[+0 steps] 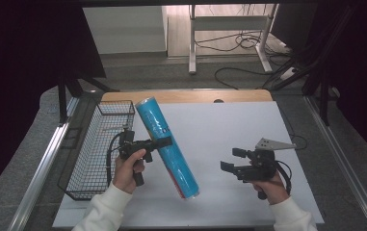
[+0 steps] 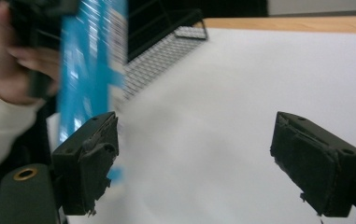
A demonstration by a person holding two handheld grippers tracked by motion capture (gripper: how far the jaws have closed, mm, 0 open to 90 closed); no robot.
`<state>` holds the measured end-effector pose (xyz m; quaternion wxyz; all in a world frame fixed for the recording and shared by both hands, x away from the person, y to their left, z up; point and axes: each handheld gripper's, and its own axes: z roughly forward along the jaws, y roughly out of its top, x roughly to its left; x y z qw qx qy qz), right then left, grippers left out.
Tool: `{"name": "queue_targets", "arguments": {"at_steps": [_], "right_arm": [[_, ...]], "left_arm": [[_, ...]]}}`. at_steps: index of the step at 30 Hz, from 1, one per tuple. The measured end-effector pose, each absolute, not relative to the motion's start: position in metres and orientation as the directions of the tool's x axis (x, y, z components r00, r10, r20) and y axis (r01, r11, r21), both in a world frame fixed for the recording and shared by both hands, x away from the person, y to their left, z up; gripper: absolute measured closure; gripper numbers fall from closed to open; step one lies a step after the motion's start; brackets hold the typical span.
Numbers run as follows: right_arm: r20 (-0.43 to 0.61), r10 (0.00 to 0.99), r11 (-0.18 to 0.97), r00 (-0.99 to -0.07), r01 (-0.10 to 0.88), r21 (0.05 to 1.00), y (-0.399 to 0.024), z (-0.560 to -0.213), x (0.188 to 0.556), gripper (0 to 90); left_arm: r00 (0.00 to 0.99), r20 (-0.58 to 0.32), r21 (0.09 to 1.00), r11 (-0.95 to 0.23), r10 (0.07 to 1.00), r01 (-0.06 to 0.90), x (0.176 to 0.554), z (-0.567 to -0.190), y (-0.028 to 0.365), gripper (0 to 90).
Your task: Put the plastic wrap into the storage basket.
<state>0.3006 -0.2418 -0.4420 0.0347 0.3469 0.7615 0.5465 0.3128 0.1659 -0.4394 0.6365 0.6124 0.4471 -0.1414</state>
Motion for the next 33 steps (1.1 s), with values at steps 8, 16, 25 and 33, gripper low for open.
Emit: {"name": "queue_targets", "arguments": {"at_steps": [8,16,25,33], "right_arm": [[0.233,0.682,0.237,-0.693,0.511,0.826,-0.256,-0.459,0.306,15.7],[0.208,0.694,0.267,-0.689,0.514,0.815,-0.254,-0.464,0.308,15.9],[0.179,0.702,0.294,-0.689,0.51,0.809,-0.254,-0.465,0.308,16.6],[0.144,0.71,0.31,-0.689,0.489,0.815,-0.254,-0.465,0.308,18.4]], "left_arm": [[0.554,-0.731,0.666,0.239,0.399,0.706,0.306,-0.419,0.201,31.8],[0.559,-0.72,0.683,0.278,0.411,0.675,0.299,-0.406,0.235,31.8],[0.533,-0.707,0.692,0.301,0.465,0.656,0.295,-0.394,0.274,31.9],[0.495,-0.699,0.691,0.309,0.515,0.654,0.296,-0.388,0.308,32.0]]}}
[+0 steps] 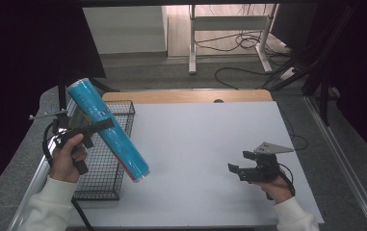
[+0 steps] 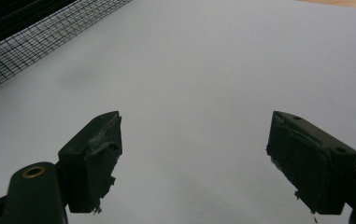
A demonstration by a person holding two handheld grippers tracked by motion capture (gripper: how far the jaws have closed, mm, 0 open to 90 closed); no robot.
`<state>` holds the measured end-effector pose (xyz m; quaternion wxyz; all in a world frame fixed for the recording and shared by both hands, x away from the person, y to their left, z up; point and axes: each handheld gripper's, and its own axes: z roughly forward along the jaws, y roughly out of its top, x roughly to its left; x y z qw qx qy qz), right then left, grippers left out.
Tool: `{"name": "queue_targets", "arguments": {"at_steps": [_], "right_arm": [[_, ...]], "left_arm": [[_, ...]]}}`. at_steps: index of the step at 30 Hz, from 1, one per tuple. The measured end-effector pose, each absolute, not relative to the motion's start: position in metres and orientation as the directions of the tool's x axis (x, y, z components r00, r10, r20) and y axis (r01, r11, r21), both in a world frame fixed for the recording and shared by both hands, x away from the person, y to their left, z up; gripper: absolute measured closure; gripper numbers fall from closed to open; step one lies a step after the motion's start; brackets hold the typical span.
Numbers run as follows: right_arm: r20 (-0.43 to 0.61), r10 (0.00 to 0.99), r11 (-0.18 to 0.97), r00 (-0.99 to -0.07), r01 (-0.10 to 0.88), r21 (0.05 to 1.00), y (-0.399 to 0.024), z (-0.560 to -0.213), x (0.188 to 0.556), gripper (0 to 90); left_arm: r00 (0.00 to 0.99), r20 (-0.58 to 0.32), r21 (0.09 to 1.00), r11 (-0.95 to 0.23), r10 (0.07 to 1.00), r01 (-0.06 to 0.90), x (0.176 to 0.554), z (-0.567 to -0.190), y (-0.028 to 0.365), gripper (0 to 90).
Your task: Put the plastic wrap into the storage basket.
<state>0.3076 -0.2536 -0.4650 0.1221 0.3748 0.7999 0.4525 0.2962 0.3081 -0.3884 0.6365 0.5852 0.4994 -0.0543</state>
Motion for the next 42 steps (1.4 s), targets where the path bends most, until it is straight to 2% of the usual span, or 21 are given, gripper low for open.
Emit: {"name": "queue_targets", "arguments": {"at_steps": [14,22,34,42], "right_arm": [[0.131,0.714,0.327,-0.688,0.492,0.807,-0.254,-0.468,0.309,18.4],[0.121,0.711,0.341,-0.693,0.49,0.802,-0.254,-0.468,0.309,18.4],[0.111,0.718,0.348,-0.687,0.492,0.798,-0.255,-0.47,0.31,18.4],[0.106,0.721,0.348,-0.684,0.491,0.798,-0.255,-0.47,0.311,18.4]], "left_arm": [[0.41,-0.672,0.684,0.304,0.616,0.664,0.294,-0.381,0.36,31.9],[0.402,-0.669,0.671,0.274,0.625,0.689,0.3,-0.385,0.375,32.0],[0.396,-0.628,0.671,0.209,0.67,0.711,0.303,-0.383,0.392,32.0],[0.381,-0.597,0.647,0.144,0.706,0.748,0.314,-0.397,0.386,32.0]]}}
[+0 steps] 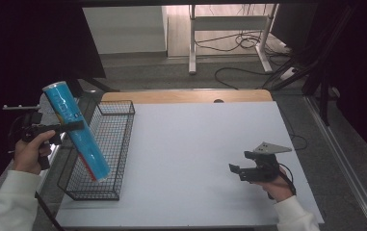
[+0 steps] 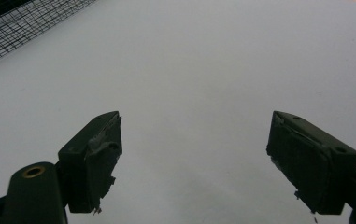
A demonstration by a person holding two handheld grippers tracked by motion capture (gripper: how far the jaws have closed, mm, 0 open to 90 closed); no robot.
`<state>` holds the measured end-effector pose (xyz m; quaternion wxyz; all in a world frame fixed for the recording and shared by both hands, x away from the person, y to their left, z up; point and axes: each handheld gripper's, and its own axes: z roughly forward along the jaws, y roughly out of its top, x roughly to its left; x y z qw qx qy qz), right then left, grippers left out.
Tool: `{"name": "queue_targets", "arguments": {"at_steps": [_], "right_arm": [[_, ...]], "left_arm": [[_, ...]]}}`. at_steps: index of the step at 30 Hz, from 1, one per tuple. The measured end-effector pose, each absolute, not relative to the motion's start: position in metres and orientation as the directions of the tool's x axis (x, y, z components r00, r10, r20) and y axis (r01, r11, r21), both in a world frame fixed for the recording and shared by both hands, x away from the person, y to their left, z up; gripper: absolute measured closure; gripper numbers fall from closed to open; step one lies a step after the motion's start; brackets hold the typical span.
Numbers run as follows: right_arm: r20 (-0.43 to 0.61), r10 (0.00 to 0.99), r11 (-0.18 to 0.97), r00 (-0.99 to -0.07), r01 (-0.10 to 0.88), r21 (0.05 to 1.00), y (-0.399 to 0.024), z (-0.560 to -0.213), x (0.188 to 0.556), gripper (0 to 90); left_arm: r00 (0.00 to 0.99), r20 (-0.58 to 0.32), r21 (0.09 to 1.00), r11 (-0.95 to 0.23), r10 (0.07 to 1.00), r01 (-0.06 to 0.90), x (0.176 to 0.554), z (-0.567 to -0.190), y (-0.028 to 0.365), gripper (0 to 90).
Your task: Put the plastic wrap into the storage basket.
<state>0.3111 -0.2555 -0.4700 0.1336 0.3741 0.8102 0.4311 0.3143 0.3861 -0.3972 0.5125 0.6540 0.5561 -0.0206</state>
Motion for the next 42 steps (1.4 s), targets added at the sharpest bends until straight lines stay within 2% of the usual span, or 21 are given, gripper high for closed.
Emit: {"name": "queue_targets", "arguments": {"at_steps": [19,30,42], "right_arm": [[0.092,0.734,0.349,-0.673,0.49,0.799,-0.257,-0.47,0.313,18.4],[0.082,0.739,0.357,-0.668,0.492,0.794,-0.257,-0.471,0.315,18.3],[0.06,0.748,0.368,-0.661,0.488,0.792,-0.257,-0.472,0.316,18.1]], "left_arm": [[0.356,-0.552,0.584,0.045,0.754,0.811,0.332,-0.428,0.369,32.0],[0.272,-0.569,0.538,0.102,0.776,0.837,0.357,-0.441,0.354,31.8],[0.186,-0.542,0.486,0.126,0.819,0.865,0.385,-0.454,0.33,31.8]]}}
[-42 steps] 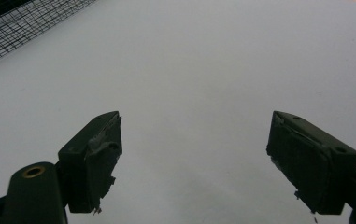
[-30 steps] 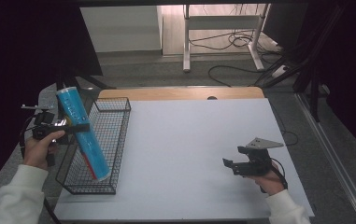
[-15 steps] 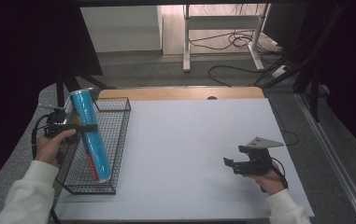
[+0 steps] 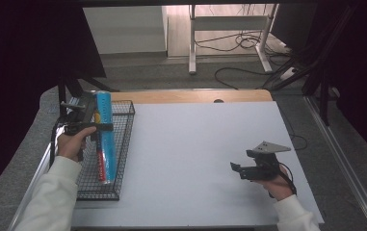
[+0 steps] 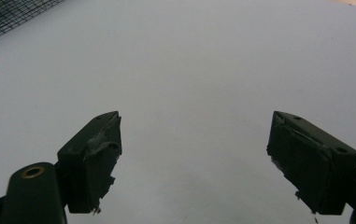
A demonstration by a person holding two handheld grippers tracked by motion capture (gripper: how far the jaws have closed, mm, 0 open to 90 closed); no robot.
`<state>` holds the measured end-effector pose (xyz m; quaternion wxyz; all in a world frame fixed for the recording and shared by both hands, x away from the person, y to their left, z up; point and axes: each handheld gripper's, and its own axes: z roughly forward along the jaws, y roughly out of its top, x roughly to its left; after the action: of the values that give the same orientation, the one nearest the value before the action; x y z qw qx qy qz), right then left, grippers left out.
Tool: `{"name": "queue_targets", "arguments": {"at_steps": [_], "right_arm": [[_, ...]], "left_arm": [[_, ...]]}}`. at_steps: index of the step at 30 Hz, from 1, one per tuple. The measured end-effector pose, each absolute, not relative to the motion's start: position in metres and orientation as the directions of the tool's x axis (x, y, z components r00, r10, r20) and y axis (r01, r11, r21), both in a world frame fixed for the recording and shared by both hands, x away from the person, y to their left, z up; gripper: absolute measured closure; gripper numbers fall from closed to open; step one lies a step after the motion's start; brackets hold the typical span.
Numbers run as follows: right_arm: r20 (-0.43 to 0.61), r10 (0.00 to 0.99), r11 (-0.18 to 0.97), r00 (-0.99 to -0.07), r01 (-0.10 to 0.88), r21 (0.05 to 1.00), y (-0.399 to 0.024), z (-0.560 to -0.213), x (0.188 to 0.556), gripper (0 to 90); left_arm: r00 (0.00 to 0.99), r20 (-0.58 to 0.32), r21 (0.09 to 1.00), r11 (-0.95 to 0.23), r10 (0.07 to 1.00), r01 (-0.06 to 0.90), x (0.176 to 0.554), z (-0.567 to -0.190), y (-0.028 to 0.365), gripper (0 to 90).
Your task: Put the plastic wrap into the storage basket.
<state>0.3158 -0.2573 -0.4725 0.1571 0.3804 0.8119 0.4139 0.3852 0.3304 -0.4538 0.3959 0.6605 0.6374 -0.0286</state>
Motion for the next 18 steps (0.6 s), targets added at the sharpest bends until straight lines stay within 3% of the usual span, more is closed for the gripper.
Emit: {"name": "queue_targets", "arguments": {"at_steps": [18], "right_arm": [[0.053,0.753,0.37,-0.656,0.488,0.791,-0.258,-0.473,0.317,18.0]], "left_arm": [[0.114,-0.456,0.455,0.121,0.883,0.882,0.406,-0.465,0.302,31.8]]}}
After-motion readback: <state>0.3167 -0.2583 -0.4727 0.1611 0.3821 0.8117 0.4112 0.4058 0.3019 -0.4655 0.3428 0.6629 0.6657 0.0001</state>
